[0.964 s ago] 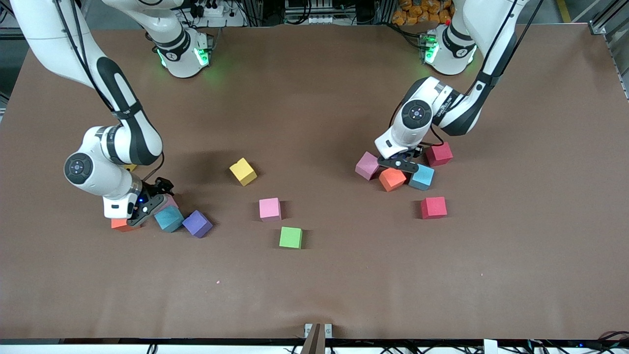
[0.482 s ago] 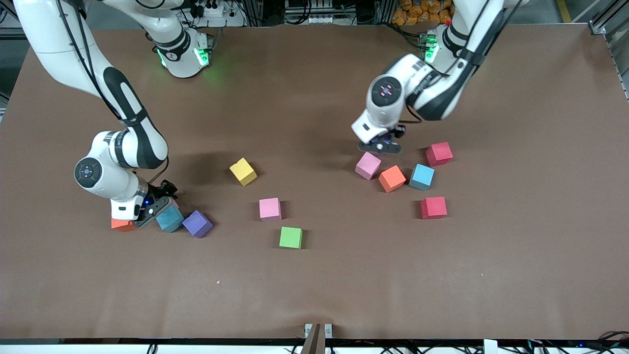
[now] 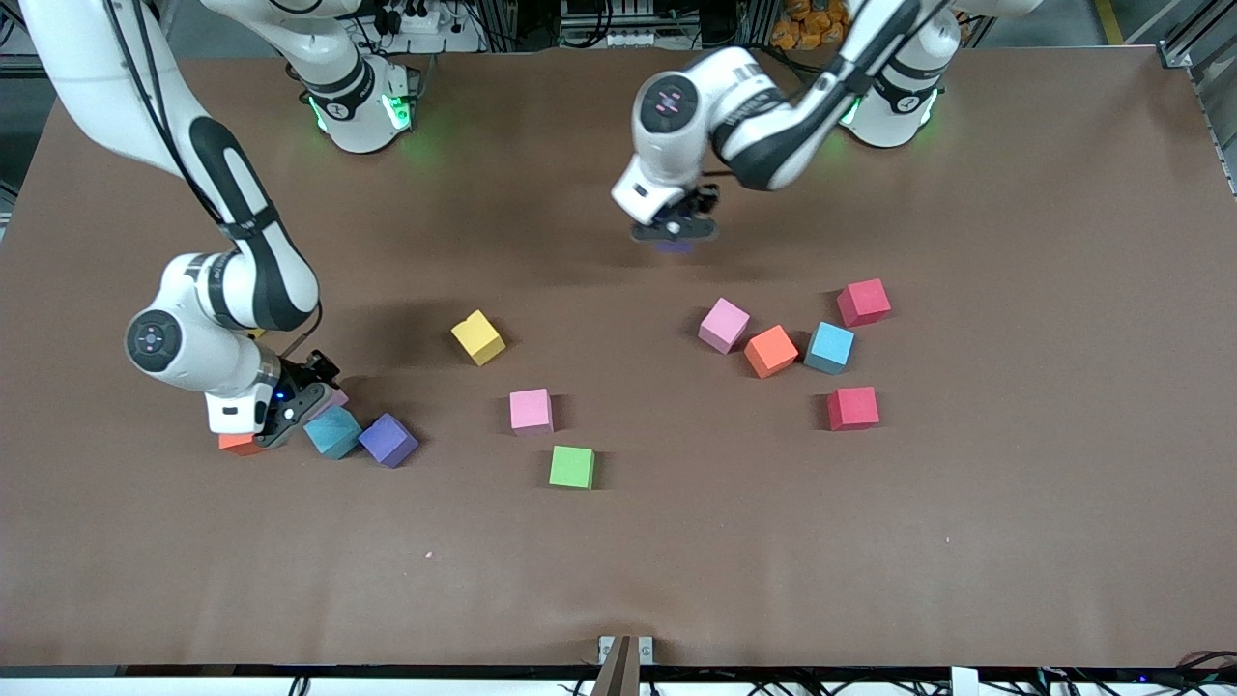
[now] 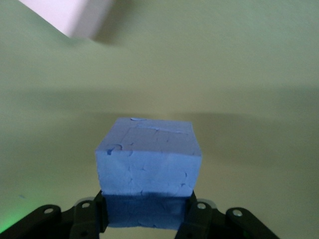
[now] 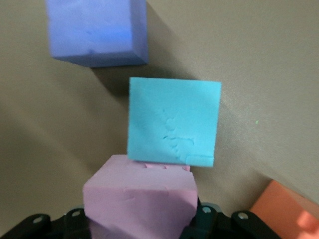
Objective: Form number 2 with 11 blocks
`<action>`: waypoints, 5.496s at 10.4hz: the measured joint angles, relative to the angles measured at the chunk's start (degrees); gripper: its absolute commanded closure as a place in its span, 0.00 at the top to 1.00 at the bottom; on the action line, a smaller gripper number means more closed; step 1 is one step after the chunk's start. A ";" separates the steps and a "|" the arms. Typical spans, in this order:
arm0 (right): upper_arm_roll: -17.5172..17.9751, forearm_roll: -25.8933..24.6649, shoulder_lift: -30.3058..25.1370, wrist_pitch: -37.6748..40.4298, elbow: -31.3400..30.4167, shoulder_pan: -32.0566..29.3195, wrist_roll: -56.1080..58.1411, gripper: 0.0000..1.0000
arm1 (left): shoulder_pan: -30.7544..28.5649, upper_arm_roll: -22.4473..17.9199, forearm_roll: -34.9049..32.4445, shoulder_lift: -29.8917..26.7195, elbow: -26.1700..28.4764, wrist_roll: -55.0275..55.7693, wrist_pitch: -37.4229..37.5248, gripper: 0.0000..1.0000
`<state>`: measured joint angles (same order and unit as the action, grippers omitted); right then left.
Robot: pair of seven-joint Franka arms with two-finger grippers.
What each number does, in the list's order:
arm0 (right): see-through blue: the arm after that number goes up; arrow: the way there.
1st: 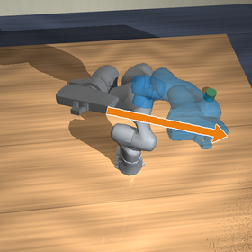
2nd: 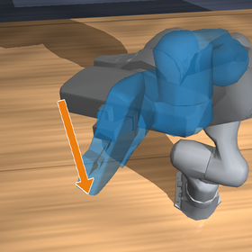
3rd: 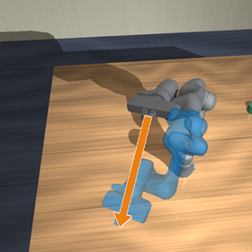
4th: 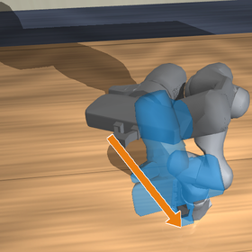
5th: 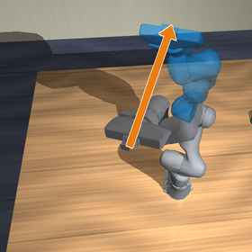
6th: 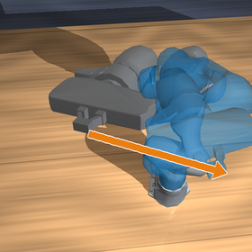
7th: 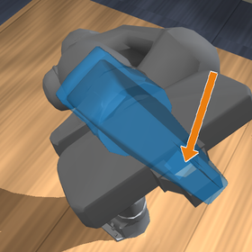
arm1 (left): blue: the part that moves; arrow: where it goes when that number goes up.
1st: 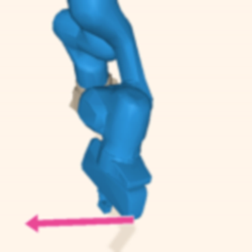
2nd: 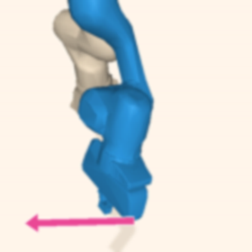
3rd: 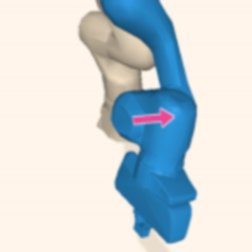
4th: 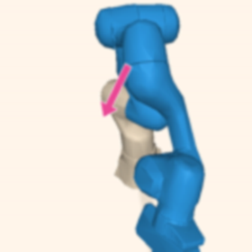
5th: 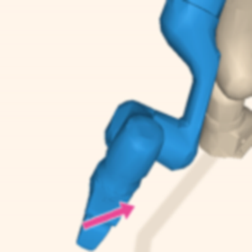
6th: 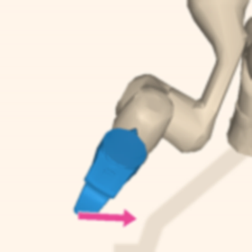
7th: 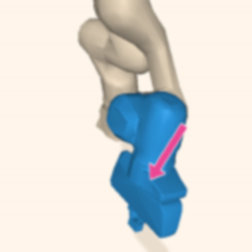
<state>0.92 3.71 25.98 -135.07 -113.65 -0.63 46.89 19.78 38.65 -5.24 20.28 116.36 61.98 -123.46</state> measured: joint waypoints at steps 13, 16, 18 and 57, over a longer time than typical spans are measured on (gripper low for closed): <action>0.68 2.00 -28.63 3.96 -21.91 6.28 17.68 0.27 | 15.23 -7.07 -5.94 19.86 -16.60 11.59 -4.21 0.44; 0.83 1.97 -29.66 -5.42 -28.89 10.03 22.55 0.24 | 15.86 -7.40 -9.22 21.26 -16.59 11.59 -5.18 1.00; 0.84 1.95 -29.67 -6.41 -29.80 11.45 26.15 0.24 | 15.94 -7.43 -9.96 21.59 -16.72 11.59 -5.35 1.00; 0.99 2.99 -7.18 -23.80 -23.11 53.73 -8.54 0.19 | -12.37 -8.32 -15.80 13.28 -1.64 39.85 -13.05 0.49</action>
<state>1.91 6.70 18.80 -158.87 -136.76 53.11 38.35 7.41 30.32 -21.03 33.56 114.72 101.83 -136.50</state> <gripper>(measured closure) 0.366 0.154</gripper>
